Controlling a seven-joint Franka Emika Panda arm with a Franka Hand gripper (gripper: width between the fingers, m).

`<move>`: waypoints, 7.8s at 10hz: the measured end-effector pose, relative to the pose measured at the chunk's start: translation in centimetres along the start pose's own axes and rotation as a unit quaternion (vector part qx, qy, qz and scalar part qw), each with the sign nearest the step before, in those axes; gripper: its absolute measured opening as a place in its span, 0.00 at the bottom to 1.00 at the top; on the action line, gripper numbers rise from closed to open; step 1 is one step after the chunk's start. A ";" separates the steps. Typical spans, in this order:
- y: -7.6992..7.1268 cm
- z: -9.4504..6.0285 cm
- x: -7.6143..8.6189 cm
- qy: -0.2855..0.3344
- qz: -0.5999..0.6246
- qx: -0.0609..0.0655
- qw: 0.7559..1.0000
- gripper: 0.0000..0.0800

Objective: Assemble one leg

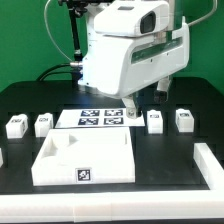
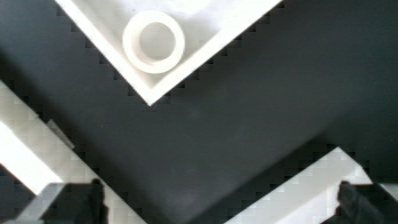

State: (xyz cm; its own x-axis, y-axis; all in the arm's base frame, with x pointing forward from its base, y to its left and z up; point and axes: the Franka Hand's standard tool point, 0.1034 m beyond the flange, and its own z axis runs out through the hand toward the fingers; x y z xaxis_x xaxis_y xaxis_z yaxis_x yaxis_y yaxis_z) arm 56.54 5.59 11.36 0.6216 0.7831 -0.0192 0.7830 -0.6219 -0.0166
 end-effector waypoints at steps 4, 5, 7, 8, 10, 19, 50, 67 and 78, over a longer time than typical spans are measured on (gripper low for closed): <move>0.0 0.2 0.0 -0.001 0.000 0.001 1.000 0.81; 0.0 0.2 0.0 -0.001 0.000 0.001 1.000 0.81; -0.1 0.2 -0.1 -0.001 0.000 0.001 1.000 0.81; -0.1 0.2 -0.1 -0.001 0.000 0.002 1.000 0.81; -0.1 0.3 -0.1 -0.001 0.000 0.002 1.000 0.81; -2.9 1.6 -4.2 -0.024 -0.175 0.019 0.984 0.81; -4.0 10.7 -16.6 -0.018 -0.347 0.061 0.936 0.10; -6.0 10.5 -4.6 0.010 -0.322 0.047 0.946 0.10; -6.5 7.9 -4.6 0.004 -0.294 0.030 0.955 0.81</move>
Offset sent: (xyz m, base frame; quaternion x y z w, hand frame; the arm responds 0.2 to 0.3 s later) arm 0.0000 0.0000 0.0000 0.0000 0.0000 0.0000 1.0000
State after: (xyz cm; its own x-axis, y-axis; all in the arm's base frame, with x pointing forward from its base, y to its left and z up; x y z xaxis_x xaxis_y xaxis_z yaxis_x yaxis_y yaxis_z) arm 48.38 6.03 3.64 0.0747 0.9970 0.0190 0.9942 -0.0730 -0.0784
